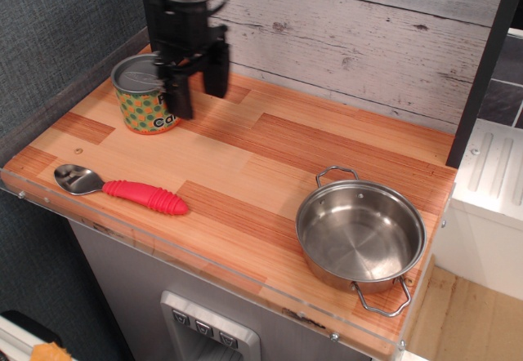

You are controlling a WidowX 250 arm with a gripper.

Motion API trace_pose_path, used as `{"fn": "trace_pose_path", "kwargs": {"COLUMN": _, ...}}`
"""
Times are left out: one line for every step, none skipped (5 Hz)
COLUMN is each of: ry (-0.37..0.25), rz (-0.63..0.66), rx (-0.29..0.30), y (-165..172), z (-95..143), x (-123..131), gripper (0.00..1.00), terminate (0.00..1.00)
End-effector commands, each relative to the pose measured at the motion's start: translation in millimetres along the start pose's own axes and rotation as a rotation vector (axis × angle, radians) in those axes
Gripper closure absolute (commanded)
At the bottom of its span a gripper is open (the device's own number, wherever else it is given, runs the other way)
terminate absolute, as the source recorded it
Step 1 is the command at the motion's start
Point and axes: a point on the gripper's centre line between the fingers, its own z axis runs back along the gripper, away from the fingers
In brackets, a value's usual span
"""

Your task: Moving the can from behind the steel kadai to left of the table behind the spoon

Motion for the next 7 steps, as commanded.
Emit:
{"fn": "trace_pose_path", "kwargs": {"ry": -0.172, "rz": -0.337, "rx": -0.099, "y": -10, "z": 56, "x": -32, "gripper": 0.0, "terminate": 0.0}}
{"fn": "trace_pose_path", "kwargs": {"ry": -0.213, "rz": -0.588, "rx": -0.089, "y": -8, "z": 69, "x": -46, "gripper": 0.0, "terminate": 0.0}}
{"fn": "trace_pose_path", "kwargs": {"ry": -0.218, "rz": -0.842, "rx": -0.076, "y": -1, "z": 71, "x": -58, "gripper": 0.0, "terminate": 0.0}}
{"fn": "trace_pose_path", "kwargs": {"ry": -0.169, "rz": -1.036, "rx": -0.098, "y": 17, "z": 72, "x": -70, "gripper": 0.0, "terminate": 0.0}}
{"fn": "trace_pose_path", "kwargs": {"ry": -0.17, "rz": -1.078, "rx": -0.088, "y": 39, "z": 82, "x": -78, "gripper": 0.0, "terminate": 0.0}}
{"fn": "trace_pose_path", "kwargs": {"ry": -0.189, "rz": -1.111, "rx": -0.069, "y": 59, "z": 89, "x": -82, "gripper": 0.0, "terminate": 0.0}}
{"fn": "trace_pose_path", "kwargs": {"ry": -0.183, "rz": -1.158, "rx": -0.07, "y": 76, "z": 91, "x": -88, "gripper": 0.0, "terminate": 0.0}}
